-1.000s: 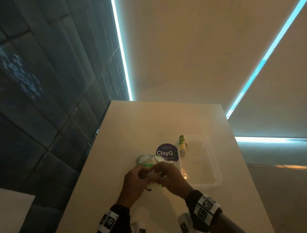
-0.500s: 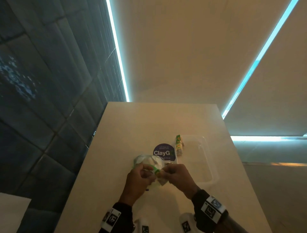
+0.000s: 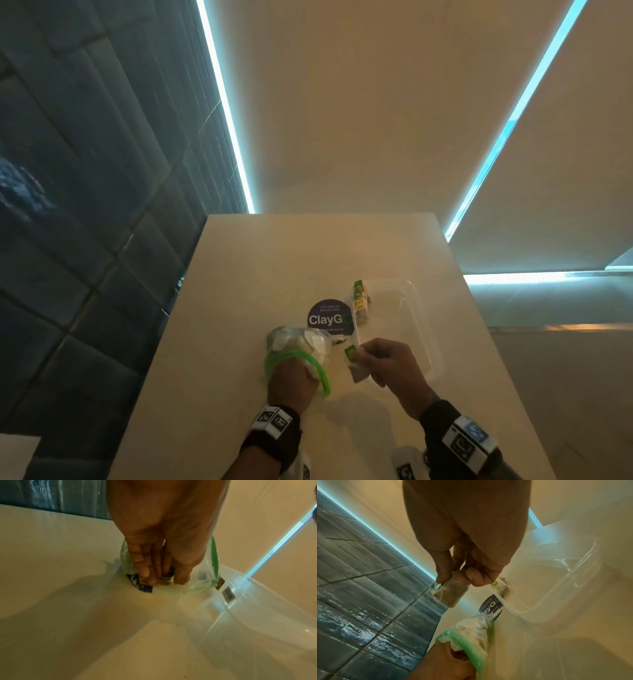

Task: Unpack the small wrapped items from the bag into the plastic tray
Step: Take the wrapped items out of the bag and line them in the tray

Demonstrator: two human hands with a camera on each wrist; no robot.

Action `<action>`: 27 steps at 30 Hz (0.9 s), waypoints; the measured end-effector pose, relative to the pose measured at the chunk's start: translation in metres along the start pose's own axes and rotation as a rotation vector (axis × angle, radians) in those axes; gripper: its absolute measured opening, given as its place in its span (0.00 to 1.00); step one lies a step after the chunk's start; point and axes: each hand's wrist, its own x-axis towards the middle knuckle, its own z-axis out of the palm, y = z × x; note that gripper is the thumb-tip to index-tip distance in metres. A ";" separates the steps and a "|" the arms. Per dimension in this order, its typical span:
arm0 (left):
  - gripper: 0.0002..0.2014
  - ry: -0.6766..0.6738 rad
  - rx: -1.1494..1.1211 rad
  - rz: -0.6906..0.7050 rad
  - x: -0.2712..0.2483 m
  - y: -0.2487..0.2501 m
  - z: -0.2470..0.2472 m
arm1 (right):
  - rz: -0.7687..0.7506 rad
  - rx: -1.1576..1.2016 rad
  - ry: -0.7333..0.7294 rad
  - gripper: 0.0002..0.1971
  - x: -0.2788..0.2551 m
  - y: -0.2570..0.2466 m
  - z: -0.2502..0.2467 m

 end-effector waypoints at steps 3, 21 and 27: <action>0.17 0.086 0.053 0.092 0.006 0.005 0.007 | 0.006 0.017 -0.001 0.08 -0.004 0.000 -0.002; 0.16 0.030 0.200 0.054 0.003 0.009 -0.001 | -0.005 0.023 -0.107 0.10 -0.006 -0.001 0.013; 0.06 0.033 -0.174 -0.063 -0.006 0.006 -0.038 | 0.035 0.077 -0.100 0.10 0.000 0.010 0.016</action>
